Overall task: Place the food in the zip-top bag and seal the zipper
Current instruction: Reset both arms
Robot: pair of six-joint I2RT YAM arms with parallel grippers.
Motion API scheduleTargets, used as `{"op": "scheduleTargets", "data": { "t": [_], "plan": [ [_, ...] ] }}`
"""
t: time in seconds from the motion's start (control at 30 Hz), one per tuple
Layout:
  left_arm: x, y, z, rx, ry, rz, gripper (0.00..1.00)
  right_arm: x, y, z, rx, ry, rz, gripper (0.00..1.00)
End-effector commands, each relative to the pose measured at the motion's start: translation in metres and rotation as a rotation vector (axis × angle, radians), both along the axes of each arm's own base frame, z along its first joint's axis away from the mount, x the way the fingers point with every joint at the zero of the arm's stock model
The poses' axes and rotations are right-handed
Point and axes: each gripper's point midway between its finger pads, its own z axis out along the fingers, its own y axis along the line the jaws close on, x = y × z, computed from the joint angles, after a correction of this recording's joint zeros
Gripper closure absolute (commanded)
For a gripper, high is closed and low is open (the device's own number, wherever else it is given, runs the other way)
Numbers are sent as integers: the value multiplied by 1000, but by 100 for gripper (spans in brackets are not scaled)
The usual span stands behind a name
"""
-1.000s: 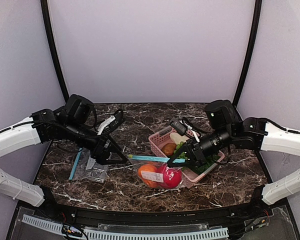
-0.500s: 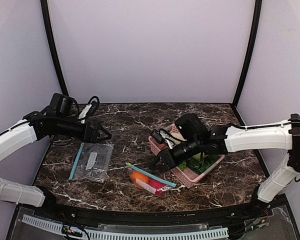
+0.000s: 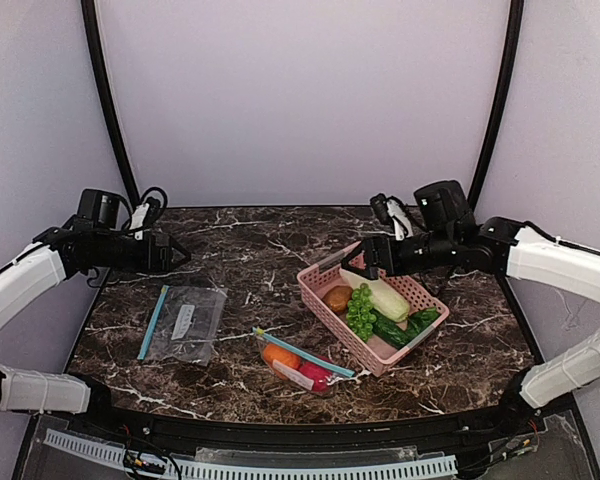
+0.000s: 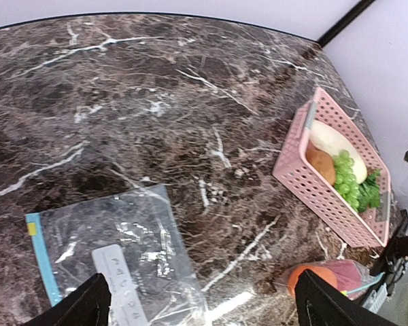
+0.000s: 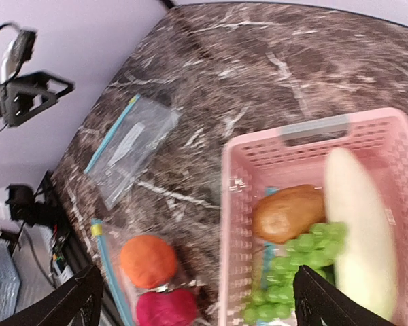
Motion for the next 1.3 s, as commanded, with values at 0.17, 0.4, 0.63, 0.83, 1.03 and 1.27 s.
{"op": "scheduleTargets", "data": {
  "t": [0.17, 0.4, 0.63, 0.83, 1.03, 1.27],
  "plan": [
    [15, 78, -25, 132, -11, 202, 2, 59, -151, -30, -58, 32, -417, 1],
    [19, 96, -11, 114, -99, 270, 1, 69, -244, -21, -60, -56, -654, 1],
    [9, 108, 21, 147, -264, 334, 1, 58, -267, 24, -87, -363, -711, 1],
    [3, 114, 33, 175, -338, 360, 1, 44, -269, 39, -37, -498, -719, 1],
    [2, 113, 34, 178, -348, 354, 1, 42, -269, 41, -35, -506, -719, 1],
    [-2, 111, 36, 169, -362, 343, 1, 43, -268, 41, -37, -505, -713, 2]
  ]
}}
